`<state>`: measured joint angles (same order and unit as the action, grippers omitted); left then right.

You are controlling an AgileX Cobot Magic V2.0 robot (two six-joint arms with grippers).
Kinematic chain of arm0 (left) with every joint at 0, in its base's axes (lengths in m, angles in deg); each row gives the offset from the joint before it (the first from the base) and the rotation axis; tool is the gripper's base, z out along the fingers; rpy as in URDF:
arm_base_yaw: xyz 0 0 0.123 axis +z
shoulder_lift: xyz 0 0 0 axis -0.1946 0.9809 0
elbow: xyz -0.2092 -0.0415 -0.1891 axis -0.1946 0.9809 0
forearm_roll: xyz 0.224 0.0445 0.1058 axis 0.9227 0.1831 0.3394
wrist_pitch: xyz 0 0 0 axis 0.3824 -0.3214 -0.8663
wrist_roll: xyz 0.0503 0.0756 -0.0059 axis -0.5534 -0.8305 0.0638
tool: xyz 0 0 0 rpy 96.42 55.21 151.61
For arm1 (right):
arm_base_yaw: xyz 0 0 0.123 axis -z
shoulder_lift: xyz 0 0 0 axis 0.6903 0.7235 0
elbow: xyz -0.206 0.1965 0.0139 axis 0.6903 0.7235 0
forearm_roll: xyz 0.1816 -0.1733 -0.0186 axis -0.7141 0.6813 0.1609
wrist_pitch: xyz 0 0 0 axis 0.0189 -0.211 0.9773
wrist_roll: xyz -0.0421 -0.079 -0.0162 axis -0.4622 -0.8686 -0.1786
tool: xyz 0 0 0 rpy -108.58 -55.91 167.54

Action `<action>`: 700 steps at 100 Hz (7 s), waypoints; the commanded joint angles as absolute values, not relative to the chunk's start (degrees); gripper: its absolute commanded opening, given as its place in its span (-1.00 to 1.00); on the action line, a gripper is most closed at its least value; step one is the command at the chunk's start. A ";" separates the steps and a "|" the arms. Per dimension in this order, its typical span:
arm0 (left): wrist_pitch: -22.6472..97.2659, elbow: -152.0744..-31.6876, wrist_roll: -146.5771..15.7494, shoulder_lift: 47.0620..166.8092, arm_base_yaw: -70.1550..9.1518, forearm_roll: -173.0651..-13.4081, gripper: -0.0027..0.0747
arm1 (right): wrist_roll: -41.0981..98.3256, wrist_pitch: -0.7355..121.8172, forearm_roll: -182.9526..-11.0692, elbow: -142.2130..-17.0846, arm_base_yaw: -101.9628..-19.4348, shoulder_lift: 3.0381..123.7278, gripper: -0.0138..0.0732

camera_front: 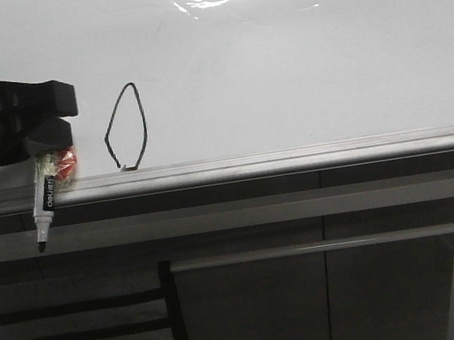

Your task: Write number 0 on whiteboard

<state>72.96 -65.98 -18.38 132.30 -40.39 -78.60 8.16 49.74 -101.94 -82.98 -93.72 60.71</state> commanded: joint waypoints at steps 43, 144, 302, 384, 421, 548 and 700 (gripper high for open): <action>80.96 -67.69 -18.72 131.52 -39.94 -78.78 0.31 | 7.92 52.08 -101.98 -84.49 -93.53 59.79 0.34; 65.10 -63.30 -18.72 107.99 -40.42 -73.80 0.23 | 10.58 47.33 -96.87 -71.06 -93.53 32.84 -0.39; 28.58 -59.78 -21.90 52.36 -32.78 -66.74 -0.98 | 16.13 52.46 -95.93 -35.72 -91.20 9.26 -0.81; 43.27 -36.78 -24.81 47.43 -13.33 -62.68 -0.98 | 16.13 52.34 -95.93 -35.72 -91.20 9.26 -0.81; 34.44 -32.50 -24.81 47.43 -13.33 -63.43 -0.98 | 16.13 52.34 -95.93 -35.72 -91.20 9.26 -0.81; 34.60 -32.50 -24.81 47.53 -13.33 -63.43 -0.98 | 17.80 78.51 -96.10 -17.80 -83.76 8.89 -0.81; 34.60 -32.50 -24.81 47.53 -13.33 -63.43 -0.98 | 44.90 55.54 -82.63 -17.80 -41.01 3.28 -0.81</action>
